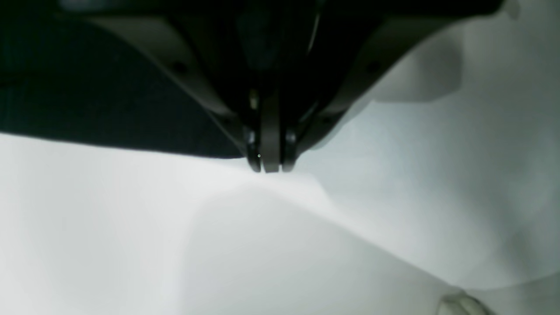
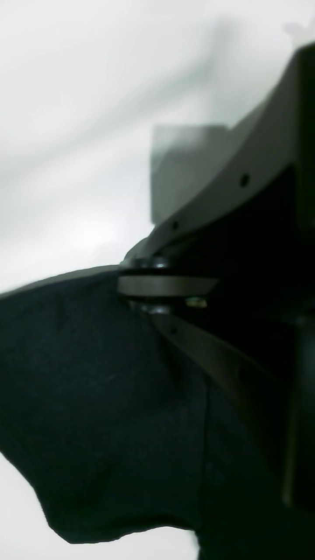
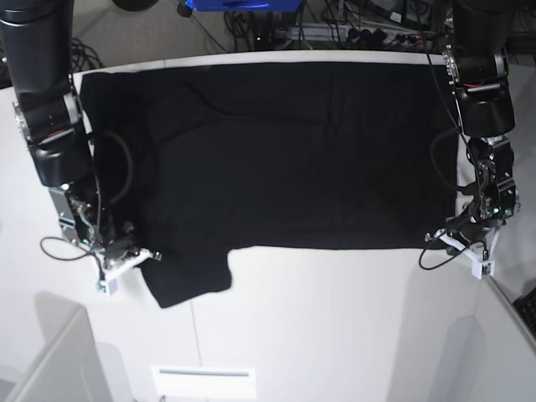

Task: Fold the T-shirt properly
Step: 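Pinch the hem corners with both grippers, then lift the hem with both grippers and fold it over toward the collar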

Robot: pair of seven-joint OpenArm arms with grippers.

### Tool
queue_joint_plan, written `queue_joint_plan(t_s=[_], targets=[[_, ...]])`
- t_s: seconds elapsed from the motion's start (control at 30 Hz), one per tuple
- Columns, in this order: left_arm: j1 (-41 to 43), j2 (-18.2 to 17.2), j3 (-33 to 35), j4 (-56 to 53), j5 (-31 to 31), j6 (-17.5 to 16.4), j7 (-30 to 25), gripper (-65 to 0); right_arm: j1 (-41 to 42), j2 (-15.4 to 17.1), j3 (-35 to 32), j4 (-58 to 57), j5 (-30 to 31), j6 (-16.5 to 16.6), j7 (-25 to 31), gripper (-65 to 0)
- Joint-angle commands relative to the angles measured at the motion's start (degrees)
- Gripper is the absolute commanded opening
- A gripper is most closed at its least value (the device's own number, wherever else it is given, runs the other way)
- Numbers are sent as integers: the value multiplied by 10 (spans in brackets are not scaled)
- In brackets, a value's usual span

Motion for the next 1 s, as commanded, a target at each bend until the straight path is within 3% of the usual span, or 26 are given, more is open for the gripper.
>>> queue_joint_plan(t_s=[0.0, 0.43, 0.7, 0.97], targets=[[-16, -10, -4, 21, -7, -2, -1, -650, 18, 9, 3, 7, 2, -1, 16, -650], [45, -7, -5, 128, -8, -2, 16, -650, 11, 19, 3, 7, 4, 0, 38, -650], [81, -26, -4, 162, -130, -2, 17, -650, -7, 30, 4, 50, 5, 1, 38, -650], [98, -29, -6, 209, -137, -2, 43, -650, -70, 50, 106, 167, 1, 0, 23, -650]])
